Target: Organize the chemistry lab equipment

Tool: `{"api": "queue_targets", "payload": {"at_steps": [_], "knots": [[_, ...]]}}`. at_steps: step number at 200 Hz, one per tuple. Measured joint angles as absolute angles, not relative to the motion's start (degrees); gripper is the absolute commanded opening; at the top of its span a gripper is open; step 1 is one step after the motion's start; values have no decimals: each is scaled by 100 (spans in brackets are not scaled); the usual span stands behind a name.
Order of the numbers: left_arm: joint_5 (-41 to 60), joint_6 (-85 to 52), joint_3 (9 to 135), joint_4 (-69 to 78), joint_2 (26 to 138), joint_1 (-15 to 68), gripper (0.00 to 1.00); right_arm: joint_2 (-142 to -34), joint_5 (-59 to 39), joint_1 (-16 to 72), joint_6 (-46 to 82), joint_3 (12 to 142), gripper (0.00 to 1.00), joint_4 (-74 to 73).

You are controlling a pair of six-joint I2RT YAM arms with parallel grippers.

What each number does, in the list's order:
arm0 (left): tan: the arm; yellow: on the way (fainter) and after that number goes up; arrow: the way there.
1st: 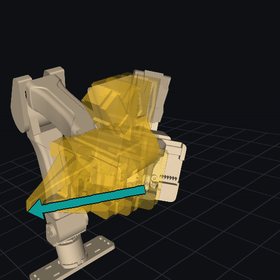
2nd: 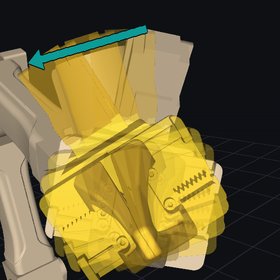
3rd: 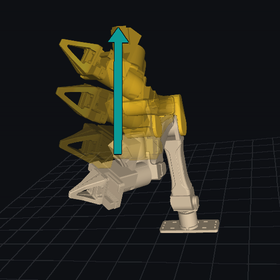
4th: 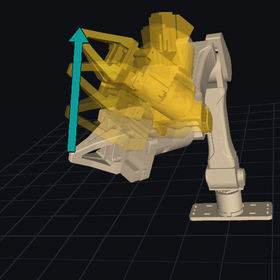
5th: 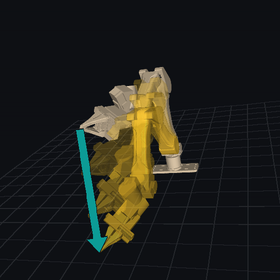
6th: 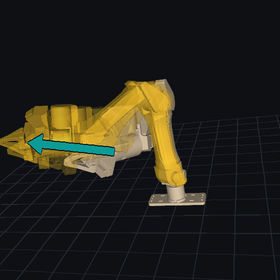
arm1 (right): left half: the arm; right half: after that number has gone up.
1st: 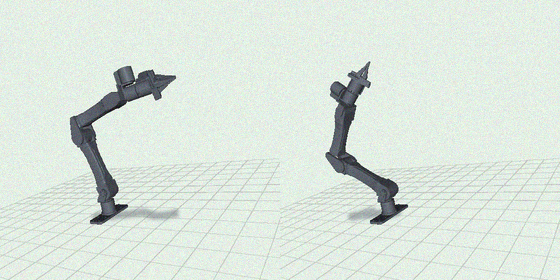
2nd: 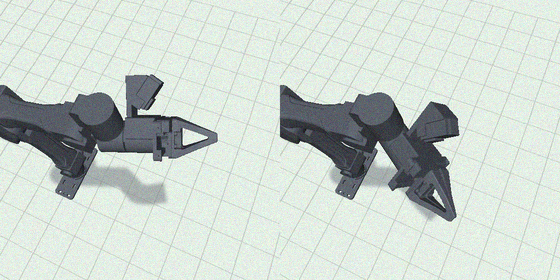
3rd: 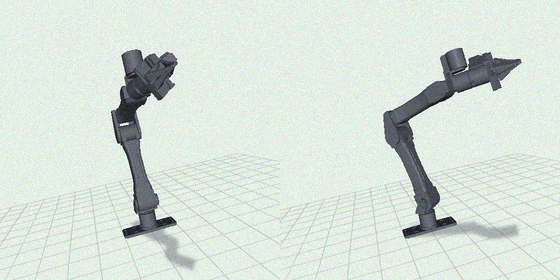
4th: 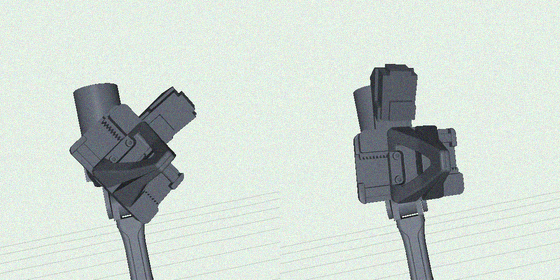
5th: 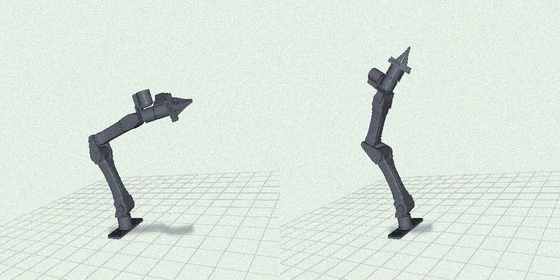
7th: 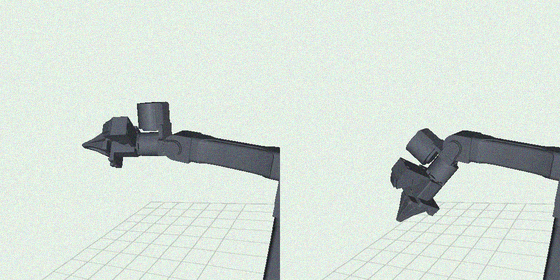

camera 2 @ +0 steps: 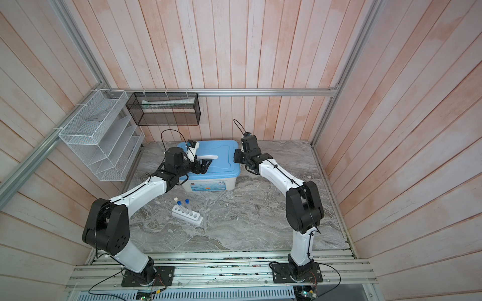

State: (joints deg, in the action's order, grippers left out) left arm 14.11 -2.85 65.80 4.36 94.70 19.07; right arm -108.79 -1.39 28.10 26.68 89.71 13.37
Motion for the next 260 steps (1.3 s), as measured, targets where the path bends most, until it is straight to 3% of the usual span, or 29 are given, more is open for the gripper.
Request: {"api": "queue_targets", "payload": {"at_steps": [117, 210, 260], "knots": [[1599, -567, 6460, 303, 9218, 1780, 93, -10731, -1000, 2567, 2403, 8899, 42, 1555], [2327, -2025, 5124, 1125, 7874, -40, 95, -9649, -993, 2655, 1763, 8250, 43, 1194], [2504, -2517, 4781, 1319, 7776, -388, 94, -10003, -993, 3361, 1267, 8665, 43, 1011]]}}
